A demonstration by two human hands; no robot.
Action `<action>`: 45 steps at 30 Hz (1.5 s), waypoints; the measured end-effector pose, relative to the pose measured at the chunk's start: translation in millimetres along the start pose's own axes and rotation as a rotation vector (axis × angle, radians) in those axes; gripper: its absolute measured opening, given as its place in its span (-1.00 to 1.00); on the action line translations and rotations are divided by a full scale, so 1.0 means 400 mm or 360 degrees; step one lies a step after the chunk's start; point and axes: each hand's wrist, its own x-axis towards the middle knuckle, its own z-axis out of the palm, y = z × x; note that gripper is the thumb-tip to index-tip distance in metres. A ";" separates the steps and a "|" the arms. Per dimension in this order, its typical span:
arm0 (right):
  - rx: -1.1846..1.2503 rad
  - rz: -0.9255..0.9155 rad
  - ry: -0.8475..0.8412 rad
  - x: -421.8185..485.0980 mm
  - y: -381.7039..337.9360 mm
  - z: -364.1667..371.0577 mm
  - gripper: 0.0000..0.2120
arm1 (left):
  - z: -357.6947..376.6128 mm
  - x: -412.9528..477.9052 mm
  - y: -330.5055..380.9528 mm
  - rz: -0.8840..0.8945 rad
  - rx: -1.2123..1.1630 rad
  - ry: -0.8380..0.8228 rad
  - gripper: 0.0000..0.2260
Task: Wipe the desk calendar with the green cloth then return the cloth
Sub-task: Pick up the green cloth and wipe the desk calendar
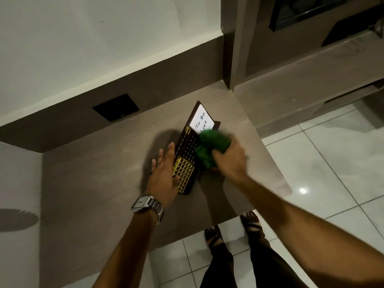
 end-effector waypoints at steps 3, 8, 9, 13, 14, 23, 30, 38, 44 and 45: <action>-0.0080 0.0093 -0.0799 -0.195 0.063 0.051 -0.63 | -0.002 0.003 -0.003 -0.0025 -0.0013 -0.0018 -0.06; 0.0086 0.0228 -0.0563 -0.087 0.022 -0.003 -0.73 | -0.003 0.005 -0.002 -0.0011 -0.0015 -0.0040 -0.06; 0.0127 0.0136 -0.0306 -0.021 -0.013 -0.026 -0.72 | -0.003 0.003 -0.001 -0.0006 -0.0006 -0.0027 -0.06; 0.0443 0.0097 0.0219 0.170 -0.104 -0.070 -0.63 | -0.004 -0.002 0.004 -0.0014 -0.0005 -0.0031 -0.08; 0.0244 0.0093 0.0270 0.165 -0.097 -0.060 -0.61 | -0.004 -0.003 0.006 -0.0023 -0.0007 -0.0039 -0.08; -0.0206 -0.0290 -0.0316 -0.117 0.054 0.039 -0.66 | -0.015 0.003 0.009 -0.0052 -0.0040 -0.0082 -0.09; -0.0256 -0.0074 0.0227 0.172 -0.072 0.001 -0.63 | -0.010 -0.001 0.009 -0.0031 0.0012 -0.0067 -0.09; -0.0120 -0.0273 -0.0144 -0.099 0.025 0.060 -0.63 | -0.008 0.007 0.004 -0.0067 -0.0004 -0.0096 -0.06; -0.0230 0.0001 0.0351 0.256 -0.110 -0.022 -0.57 | -0.007 0.001 0.011 -0.0040 0.0038 -0.0088 -0.08; -0.0266 -0.0037 0.0312 0.235 -0.105 -0.001 -0.57 | -0.007 0.002 0.013 -0.0041 0.0040 -0.0088 -0.08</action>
